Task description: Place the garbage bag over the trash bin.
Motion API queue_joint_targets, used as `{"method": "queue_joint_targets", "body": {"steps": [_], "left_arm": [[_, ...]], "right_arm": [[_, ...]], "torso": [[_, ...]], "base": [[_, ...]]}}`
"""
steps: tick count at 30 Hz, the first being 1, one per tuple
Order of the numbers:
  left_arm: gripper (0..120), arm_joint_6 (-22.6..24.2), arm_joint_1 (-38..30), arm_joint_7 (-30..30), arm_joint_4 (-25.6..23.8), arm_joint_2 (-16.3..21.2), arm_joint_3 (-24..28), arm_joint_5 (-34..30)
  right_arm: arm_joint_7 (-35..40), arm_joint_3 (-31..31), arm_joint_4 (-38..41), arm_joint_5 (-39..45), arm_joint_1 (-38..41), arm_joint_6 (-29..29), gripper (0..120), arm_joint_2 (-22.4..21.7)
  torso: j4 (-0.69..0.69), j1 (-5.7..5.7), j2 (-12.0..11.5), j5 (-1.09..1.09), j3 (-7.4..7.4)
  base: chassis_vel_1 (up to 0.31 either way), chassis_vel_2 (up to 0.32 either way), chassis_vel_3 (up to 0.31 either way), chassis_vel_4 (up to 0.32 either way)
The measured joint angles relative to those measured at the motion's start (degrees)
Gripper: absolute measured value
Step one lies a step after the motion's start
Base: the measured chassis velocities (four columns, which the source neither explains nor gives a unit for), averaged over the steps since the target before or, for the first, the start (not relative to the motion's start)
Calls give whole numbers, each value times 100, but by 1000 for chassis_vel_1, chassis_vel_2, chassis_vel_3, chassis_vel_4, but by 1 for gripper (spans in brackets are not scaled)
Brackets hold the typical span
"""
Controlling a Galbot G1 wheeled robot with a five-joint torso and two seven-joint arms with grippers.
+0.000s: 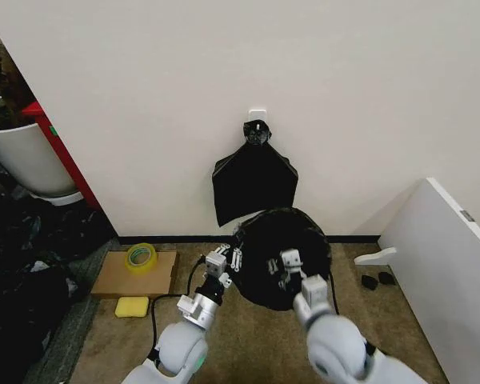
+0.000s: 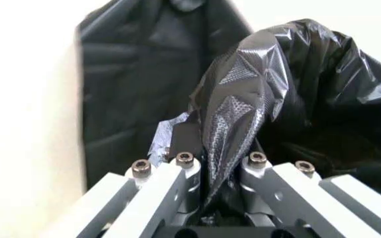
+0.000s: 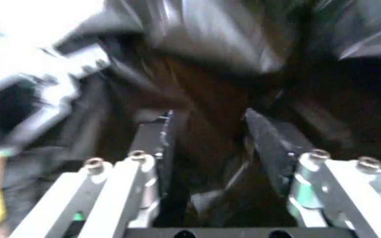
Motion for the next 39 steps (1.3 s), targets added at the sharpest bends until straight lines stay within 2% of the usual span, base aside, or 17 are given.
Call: {"method": "queue_joint_targets", "body": {"steps": [2,3,5,7,9,10,11,13,14,15,18,21,23,26,30,33,39], "left_arm": [[4,267,-23,-241,-76,-21,-68,-292],[4,267,-23,-241,-76,-21,-68,-292],[4,750,-55,-808,-238,-93,-222,-813],[4,919,-58,-977,-304,-121,-256,-995],[4,1748,-79,-1751,-618,-290,-434,-2117],[4,1918,-101,-1909,-671,-331,-465,-2400],[4,1918,-101,-1909,-671,-331,-465,-2400],[4,2290,-155,-2342,-772,-463,-646,-3177],[4,2346,-166,-2425,-790,-500,-724,-3344],[4,2346,-166,-2425,-790,-500,-724,-3344],[4,2573,-217,-2803,-918,-722,-1222,-4137],[4,2656,-222,-2958,-962,-819,-1531,-4553],[4,2665,-220,-2983,-975,-821,-1602,-4669],[4,2761,-158,-3053,-1094,-762,-1851,-5210],[4,2798,-144,-3090,-1160,-743,-1917,-5340],[4,2932,-96,-3174,-1387,-731,-1960,-5533],[4,3002,-47,-3205,-1580,-643,-2052,-5634]], "right_arm": [[-134,79,91,-185,-133,292,52,-14],[-134,79,91,-185,-133,292,52,-14],[-266,243,201,-545,-318,769,64,49],[-242,275,212,-632,-349,825,66,95],[392,293,197,-1097,-508,835,79,412],[490,288,180,-1147,-563,866,83,467],[490,288,180,-1147,-563,866,83,467],[673,293,72,-1361,-726,1011,94,625],[701,298,37,-1434,-753,1037,96,655],[701,298,37,-1434,-753,1037,96,655],[791,307,-101,-1667,-798,1057,100,761],[806,311,-213,-1861,-793,1078,100,805],[807,311,-251,-1929,-793,1087,100,811],[777,225,-607,-2179,-772,1192,100,853],[687,170,-981,-2480,-722,1457,100,912],[541,183,-1620,-3066,-562,1827,100,1049],[504,284,-1925,-3350,-450,2001,100,1061]], "torso": [[0,0,0,0,0],[0,0,0,0,0],[0,0,0,0,0],[0,0,0,-1,0],[3,0,0,1,0],[2,0,0,-1,0],[2,0,0,-1,0],[-2,0,0,-1,0],[-2,0,0,-1,0],[-2,0,0,-1,0],[2,0,0,0,0],[0,0,0,-1,0],[0,0,0,0,0],[0,0,0,-1,0],[1,0,0,1,1],[0,0,0,0,0],[1,0,0,0,0]], "base": [[0,0,0,0],[0,0,0,0],[0,0,0,0],[0,0,0,0],[0,0,0,0],[0,0,0,0],[0,0,0,0],[0,0,0,0],[0,0,0,0],[0,0,0,0],[0,0,0,0],[0,0,0,0],[0,0,0,0],[0,0,0,0],[0,0,0,0],[0,0,0,0],[0,0,0,0]]}}
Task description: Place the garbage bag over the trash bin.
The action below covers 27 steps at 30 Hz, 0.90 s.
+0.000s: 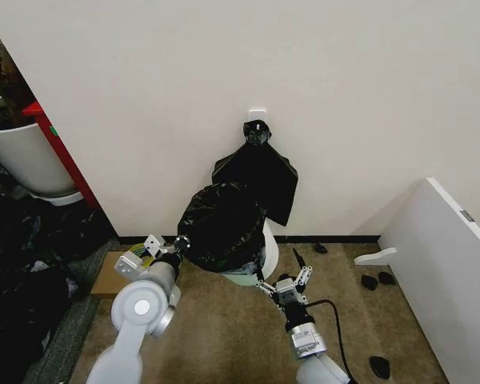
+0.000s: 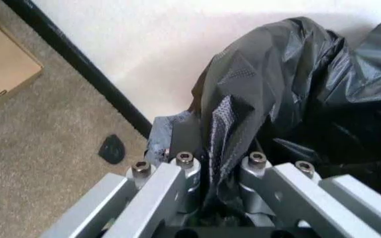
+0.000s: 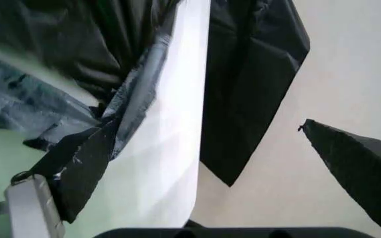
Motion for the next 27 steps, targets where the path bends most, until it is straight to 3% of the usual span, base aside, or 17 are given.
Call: {"method": "queue_joint_targets", "body": {"steps": [5,8,9,12,14,15,16,18,19,21,22,24,25,27], "left_arm": [[4,48,-9,54,-13,133,-89,-48],[4,92,-102,223,160,249,-121,-201],[4,92,-102,223,160,249,-121,-201],[4,194,-213,557,417,383,-46,-342],[4,196,-230,676,484,415,-13,-342],[4,164,-248,1015,628,484,65,-313],[4,100,-249,1307,722,527,119,-273],[4,100,-249,1307,722,527,119,-273],[4,-378,-253,2032,1006,625,278,-198],[4,-924,-313,2717,1394,687,420,-194],[4,-924,-313,2717,1394,687,420,-194],[4,-1339,-328,3486,1796,755,525,-81],[4,-1339,-328,3486,1796,755,525,-81],[4,-1760,-296,4623,2289,841,598,71]], "right_arm": [[-166,90,-35,-34,-21,473,100,-98],[-836,220,-36,140,-80,1620,100,-206],[-836,220,-36,140,-80,1620,100,-206],[-2113,277,129,1046,-163,2740,100,-311],[-2413,283,205,1404,-180,2893,100,-321],[-2954,290,397,2235,-209,3093,100,-334],[-3190,302,527,2715,-218,3142,100,-336],[-3190,302,527,2715,-218,3142,100,-336],[-3283,318,917,3611,-223,3097,100,-334],[-2580,383,1405,3879,-161,2713,100,-297],[-2580,383,1405,3879,-161,2713,100,-297],[-1857,550,1820,3933,-29,2186,100,-265],[-1857,550,1820,3933,-29,2186,100,-265],[-1172,730,2163,3942,50,1540,100,-268]], "torso": [[0,0,0,0,0],[-1,0,0,-1,0],[-1,0,0,-1,0],[-1,0,0,0,0],[-1,0,0,-1,0],[-1,0,0,1,0],[-1,0,0,0,0],[-1,0,0,0,0],[-1,0,0,0,0],[-2,0,0,0,0],[-2,0,0,0,0],[0,0,0,0,0],[0,0,0,0,0],[0,0,0,-1,0]], "base": [[0,0,0,0],[0,0,0,0],[0,0,0,0],[0,0,0,0],[0,0,0,0],[0,0,0,0],[0,0,0,0],[0,0,0,0],[0,0,0,0],[0,0,0,0],[0,0,0,0],[0,0,0,0],[0,0,0,0],[0,0,0,0]]}}
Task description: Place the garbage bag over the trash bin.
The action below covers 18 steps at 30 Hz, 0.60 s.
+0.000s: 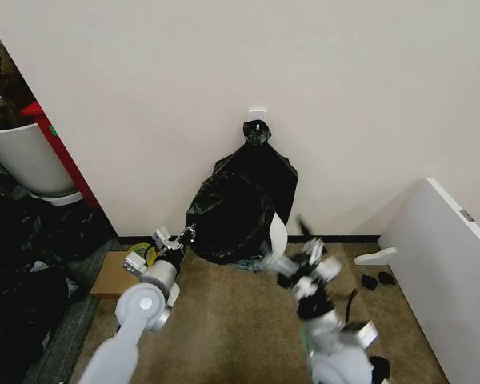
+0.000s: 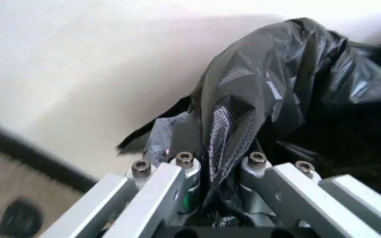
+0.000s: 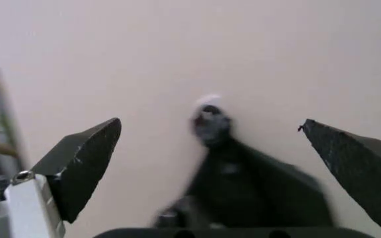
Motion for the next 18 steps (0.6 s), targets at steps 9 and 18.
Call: {"method": "queue_joint_targets", "body": {"steps": [9,18], "left_arm": [[4,-667,-259,4780,1630,242,-93,676],[4,-904,-657,5822,1885,307,-200,1340]], "right_arm": [[739,65,-134,-781,19,-844,100,-115],[406,47,-517,-886,115,-665,100,-263]], "torso": [[1,0,0,1,0],[0,0,0,1,0]], "base": [[0,0,0,0],[0,0,0,0]]}}
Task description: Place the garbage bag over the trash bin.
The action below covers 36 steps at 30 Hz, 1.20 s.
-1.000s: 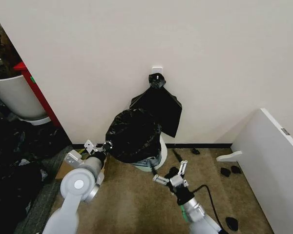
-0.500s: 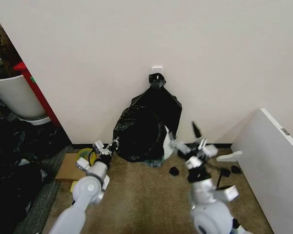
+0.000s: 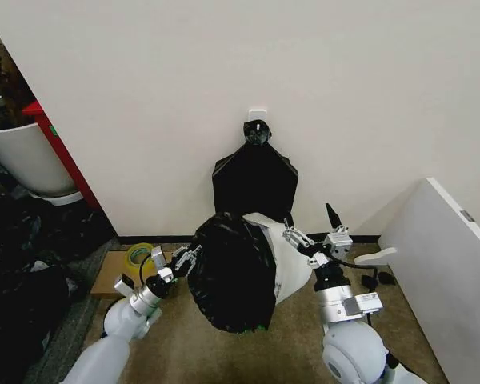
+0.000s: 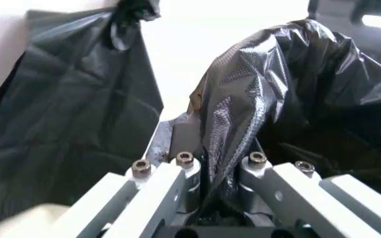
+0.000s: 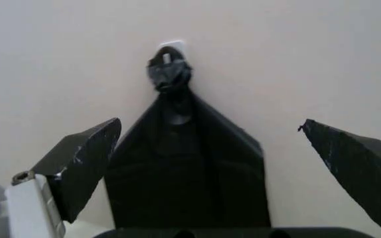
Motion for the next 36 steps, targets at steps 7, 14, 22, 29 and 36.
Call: {"method": "queue_joint_targets", "body": {"steps": [7,14,22,29,36], "left_arm": [[4,-154,-135,-167,5,167,6,250],[4,-169,339,-2833,-907,155,299,979],[4,1517,694,-6462,-2619,417,843,1231],[4,3512,786,-8275,-3432,525,1208,439],[4,3257,870,-8286,-3136,220,1447,688]], "right_arm": [[-651,-6,-196,-46,42,426,100,-127],[149,104,-364,-1265,8,140,100,138],[285,48,-288,-1893,-107,90,100,236],[360,49,-317,-1847,-89,-17,100,240],[359,17,-387,-1844,-79,-19,100,310]], "torso": [[0,0,0,0,0],[0,0,0,0,0],[0,0,0,2,-1],[-1,0,0,0,-1],[-1,0,0,0,-1]], "base": [[0,0,0,0],[0,0,0,0],[0,0,0,0],[0,0,0,0],[0,0,0,0]]}}
